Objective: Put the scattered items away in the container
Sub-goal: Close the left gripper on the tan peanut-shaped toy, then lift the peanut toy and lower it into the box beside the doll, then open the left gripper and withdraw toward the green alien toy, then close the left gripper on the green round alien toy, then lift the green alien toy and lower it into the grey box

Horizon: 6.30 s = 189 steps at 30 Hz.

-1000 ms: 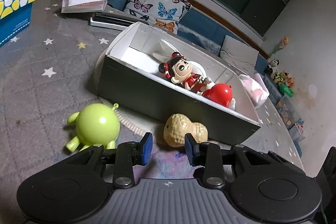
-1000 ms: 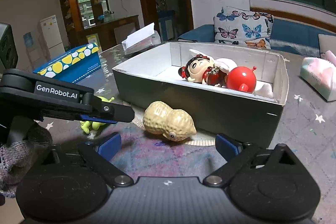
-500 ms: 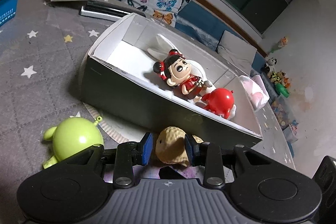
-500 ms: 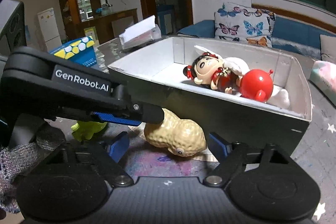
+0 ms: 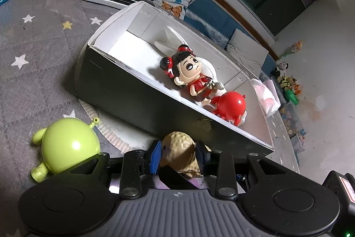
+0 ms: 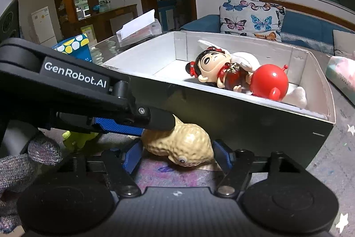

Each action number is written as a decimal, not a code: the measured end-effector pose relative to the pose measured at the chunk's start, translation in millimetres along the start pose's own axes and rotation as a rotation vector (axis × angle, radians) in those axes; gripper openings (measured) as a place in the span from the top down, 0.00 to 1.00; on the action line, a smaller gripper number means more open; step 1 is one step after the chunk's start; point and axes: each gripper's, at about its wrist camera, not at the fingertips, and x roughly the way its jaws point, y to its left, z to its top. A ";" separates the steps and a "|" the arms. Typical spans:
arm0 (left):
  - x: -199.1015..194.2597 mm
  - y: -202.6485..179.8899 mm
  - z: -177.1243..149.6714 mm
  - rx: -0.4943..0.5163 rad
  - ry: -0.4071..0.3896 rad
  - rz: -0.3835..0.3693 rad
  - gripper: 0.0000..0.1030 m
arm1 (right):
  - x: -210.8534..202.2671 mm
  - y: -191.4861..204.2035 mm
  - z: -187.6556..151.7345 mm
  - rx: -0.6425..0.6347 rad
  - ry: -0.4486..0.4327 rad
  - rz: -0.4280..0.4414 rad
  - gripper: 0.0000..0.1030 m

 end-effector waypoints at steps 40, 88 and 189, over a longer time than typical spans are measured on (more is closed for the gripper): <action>6.4 -39.6 78.8 0.019 -0.077 -0.051 0.66 | -0.5 -38.7 85.4 -0.014 -0.078 0.036 0.35; -24.7 -37.5 47.6 0.106 -0.122 0.001 0.66 | -35.4 -30.8 55.2 -0.009 -0.107 0.080 0.17; -101.5 44.0 -7.9 -0.139 -0.213 -0.114 0.66 | -25.4 54.0 27.9 -0.073 -0.063 0.247 0.53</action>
